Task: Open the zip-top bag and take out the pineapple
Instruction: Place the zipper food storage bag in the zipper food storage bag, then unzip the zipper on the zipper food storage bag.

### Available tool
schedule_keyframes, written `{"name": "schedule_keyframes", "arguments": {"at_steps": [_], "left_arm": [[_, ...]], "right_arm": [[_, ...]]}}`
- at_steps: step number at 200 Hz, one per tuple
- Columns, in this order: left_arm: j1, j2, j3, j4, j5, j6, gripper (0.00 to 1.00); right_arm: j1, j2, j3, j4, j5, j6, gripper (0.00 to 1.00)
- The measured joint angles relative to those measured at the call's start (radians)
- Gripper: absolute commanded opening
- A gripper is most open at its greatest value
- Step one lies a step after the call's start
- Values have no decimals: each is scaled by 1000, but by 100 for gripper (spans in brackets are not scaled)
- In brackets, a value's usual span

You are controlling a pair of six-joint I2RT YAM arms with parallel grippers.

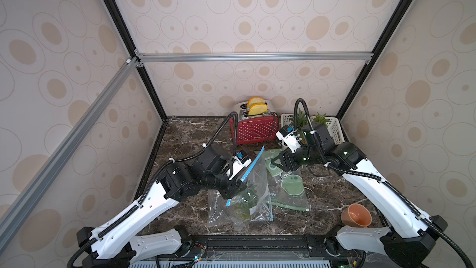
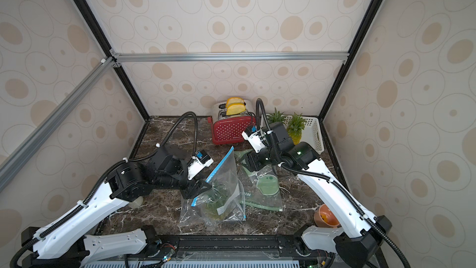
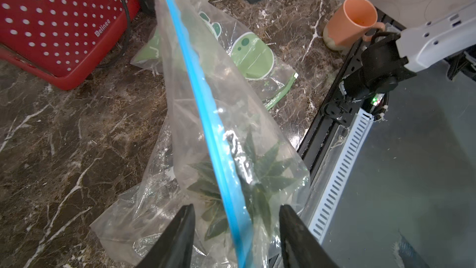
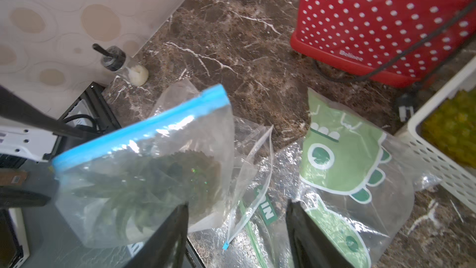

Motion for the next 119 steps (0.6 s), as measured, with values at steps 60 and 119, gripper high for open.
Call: {"name": "schedule_keyframes", "arguments": {"at_steps": [60,119], "left_arm": [[0,-55,144,-18,-401,-129,62],[1,-291,156,-37,-900,-378,61]], "right_arm": [[264,96,240,-180,40,-251,72],[407,306,362,-285,65,-469,74]]}}
